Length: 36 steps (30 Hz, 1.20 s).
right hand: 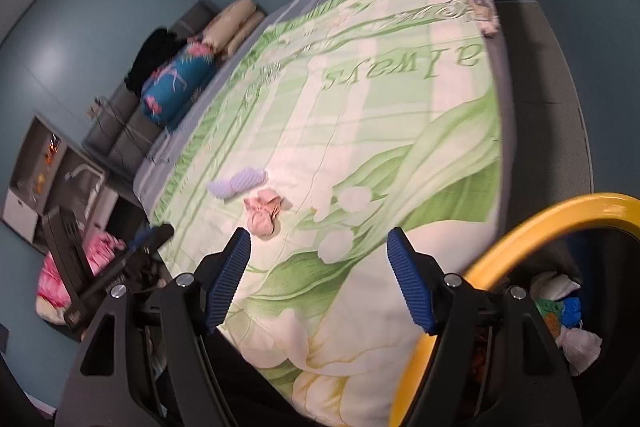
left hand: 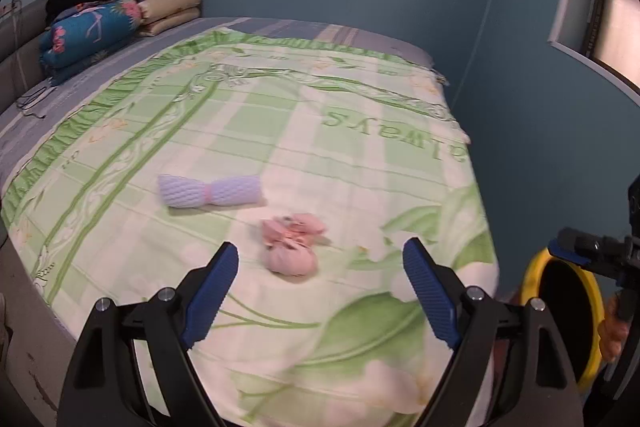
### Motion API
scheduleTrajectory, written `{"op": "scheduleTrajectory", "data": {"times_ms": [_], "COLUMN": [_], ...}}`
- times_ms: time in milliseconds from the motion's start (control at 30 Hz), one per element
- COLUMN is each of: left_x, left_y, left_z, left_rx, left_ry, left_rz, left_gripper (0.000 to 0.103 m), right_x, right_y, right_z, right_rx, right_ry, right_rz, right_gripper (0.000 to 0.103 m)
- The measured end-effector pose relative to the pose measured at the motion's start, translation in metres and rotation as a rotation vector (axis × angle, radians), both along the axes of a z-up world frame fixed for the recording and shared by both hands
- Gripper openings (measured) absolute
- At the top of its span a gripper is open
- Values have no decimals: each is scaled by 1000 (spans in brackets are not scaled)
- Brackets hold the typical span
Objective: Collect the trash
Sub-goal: 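Move both open tools back over the foam net and pink cloth, then grasp the purple foam net with the left tool while the right tool grasps the pink cloth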
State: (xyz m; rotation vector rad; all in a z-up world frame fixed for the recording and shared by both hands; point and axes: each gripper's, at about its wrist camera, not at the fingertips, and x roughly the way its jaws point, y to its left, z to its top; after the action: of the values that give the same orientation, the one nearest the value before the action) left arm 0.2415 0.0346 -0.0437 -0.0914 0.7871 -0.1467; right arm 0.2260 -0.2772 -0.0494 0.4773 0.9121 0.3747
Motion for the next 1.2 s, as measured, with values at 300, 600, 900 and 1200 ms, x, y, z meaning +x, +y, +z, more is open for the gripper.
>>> {"op": "scheduleTrajectory", "data": {"times_ms": [300, 600, 900, 1200], "left_x": [53, 118, 168, 197], "left_y": [56, 91, 101, 100], "left_z": [-27, -65, -100, -133], "left_rx": [50, 109, 156, 178], "left_ry": [50, 135, 206, 263], "left_rz": [88, 94, 54, -2], "left_gripper": [81, 81, 81, 80], "right_x": [32, 69, 107, 133], "right_y": [90, 155, 199, 228], "right_z": [-35, -70, -91, -111], "right_rx": [-54, -117, -171, -225], "right_ry": [80, 175, 233, 269], "right_rz": [165, 265, 315, 320], "right_gripper": [68, 68, 68, 67]}}
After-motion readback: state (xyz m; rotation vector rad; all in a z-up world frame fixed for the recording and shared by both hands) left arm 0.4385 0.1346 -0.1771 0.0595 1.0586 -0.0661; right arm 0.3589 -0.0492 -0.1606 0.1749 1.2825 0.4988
